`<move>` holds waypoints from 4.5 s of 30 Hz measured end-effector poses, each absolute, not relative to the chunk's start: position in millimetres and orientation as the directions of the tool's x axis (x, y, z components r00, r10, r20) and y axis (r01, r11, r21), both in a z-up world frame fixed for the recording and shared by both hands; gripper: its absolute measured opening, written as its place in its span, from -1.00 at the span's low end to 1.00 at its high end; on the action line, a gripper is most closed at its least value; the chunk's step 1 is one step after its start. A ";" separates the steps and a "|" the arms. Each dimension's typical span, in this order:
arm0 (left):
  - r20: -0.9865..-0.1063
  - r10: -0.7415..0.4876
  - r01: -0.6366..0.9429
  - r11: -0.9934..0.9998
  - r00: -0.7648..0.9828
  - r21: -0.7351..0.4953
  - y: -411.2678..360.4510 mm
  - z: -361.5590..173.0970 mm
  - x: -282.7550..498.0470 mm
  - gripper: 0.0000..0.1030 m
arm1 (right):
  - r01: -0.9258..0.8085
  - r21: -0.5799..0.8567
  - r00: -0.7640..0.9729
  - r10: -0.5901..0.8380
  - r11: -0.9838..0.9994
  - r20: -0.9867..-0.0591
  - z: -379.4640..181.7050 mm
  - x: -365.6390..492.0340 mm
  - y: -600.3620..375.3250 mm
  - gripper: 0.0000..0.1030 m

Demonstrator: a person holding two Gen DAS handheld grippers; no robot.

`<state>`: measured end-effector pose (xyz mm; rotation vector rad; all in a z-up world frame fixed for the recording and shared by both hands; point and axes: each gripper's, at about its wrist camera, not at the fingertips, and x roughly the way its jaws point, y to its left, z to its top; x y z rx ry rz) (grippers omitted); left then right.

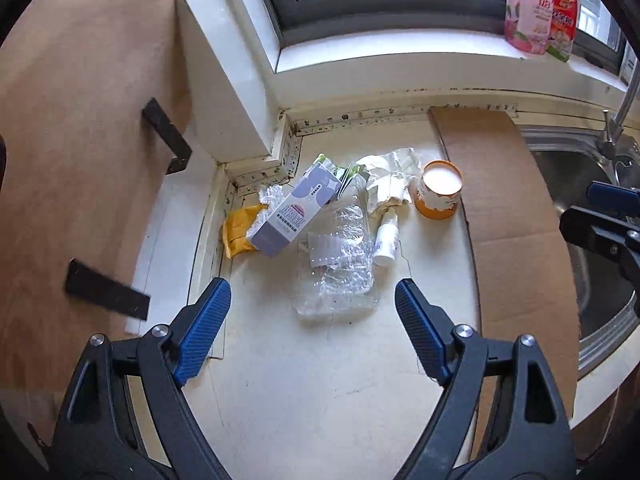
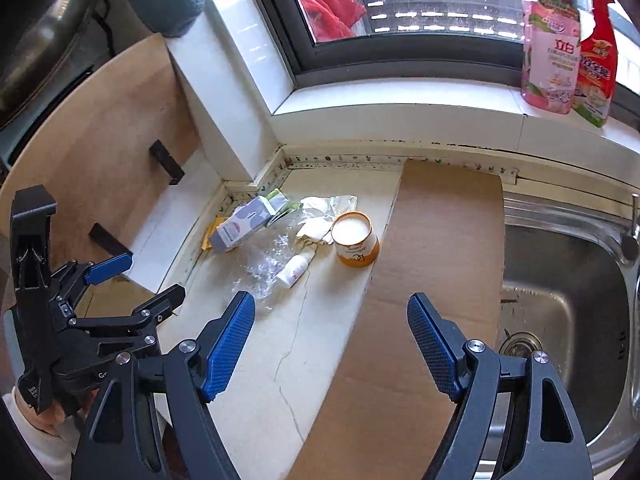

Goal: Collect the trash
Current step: 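Grasp the purple-white box with the left tool while the right tool grasps the orange paper cup, then carry the box and paper cup over the trash bin and open both tools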

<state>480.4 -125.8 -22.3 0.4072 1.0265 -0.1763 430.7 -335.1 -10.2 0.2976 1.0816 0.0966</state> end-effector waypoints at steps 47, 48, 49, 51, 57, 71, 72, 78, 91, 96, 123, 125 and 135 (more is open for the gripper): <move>-0.899 0.112 0.241 0.943 0.424 0.231 -127.0 -104.3 575.8 -0.28 | -0.071 0.277 0.350 0.284 0.958 -0.893 -175.9 565.1 -298.1 0.05; -0.899 0.112 0.243 0.942 0.423 0.232 -127.8 -102.0 572.3 -0.28 | -0.073 0.278 0.353 0.286 0.958 -0.891 -170.7 559.0 -297.9 0.05; -0.899 0.114 0.243 0.942 0.422 0.233 -129.0 -98.7 565.9 -0.28 | -0.076 0.279 0.356 0.287 0.957 -0.889 -166.9 554.5 -296.7 0.05; -0.901 0.123 0.242 0.940 0.415 0.240 -130.2 -93.8 554.9 -0.28 | -0.080 0.279 0.362 0.289 0.957 -0.886 -160.2 546.8 -294.1 0.05; -0.904 0.116 0.241 0.943 0.411 0.230 -125.2 -79.6 513.5 -0.28 | -0.085 0.285 0.382 0.296 0.955 -0.876 -135.0 516.8 -288.0 0.05; -0.898 0.024 0.261 0.953 0.440 0.154 -84.1 -41.3 373.5 -0.28 | -0.088 0.266 0.468 0.275 0.960 -0.840 -51.1 383.5 -264.4 0.05; -0.895 0.018 0.265 0.952 0.446 0.151 -80.4 -38.6 362.8 -0.28 | -0.081 0.264 0.479 0.270 0.961 -0.835 -45.3 372.0 -261.3 0.05; -0.880 -0.036 0.297 0.947 0.473 0.121 -51.2 -23.9 297.6 -0.28 | -0.026 0.264 0.531 0.237 0.964 -0.814 -16.8 299.1 -241.5 0.05; -0.878 -0.102 0.357 0.930 0.469 0.083 3.7 -40.9 173.5 -0.28 | 0.100 0.241 0.568 0.143 0.965 -0.811 10.2 122.4 -191.5 0.05; -0.890 -0.124 0.340 0.940 0.439 0.037 14.7 -60.5 140.1 -0.28 | 0.134 0.218 0.541 0.113 0.967 -0.833 7.9 58.6 -176.8 0.05; -0.962 -0.090 0.278 0.961 0.259 -0.015 4.0 -186.9 36.6 -0.28 | 0.055 0.205 0.297 0.180 0.977 -0.938 -83.1 -48.0 -150.0 0.05; -0.965 -0.094 0.266 0.964 0.246 -0.026 2.1 -200.2 34.2 -0.28 | 0.051 0.212 0.277 0.190 0.976 -0.942 -98.9 -47.8 -151.3 0.05; -0.985 -0.105 0.191 0.978 0.140 -0.077 -1.9 -304.9 27.6 -0.28 | 0.092 0.276 0.147 0.261 0.957 -0.954 -224.4 -50.3 -160.8 0.06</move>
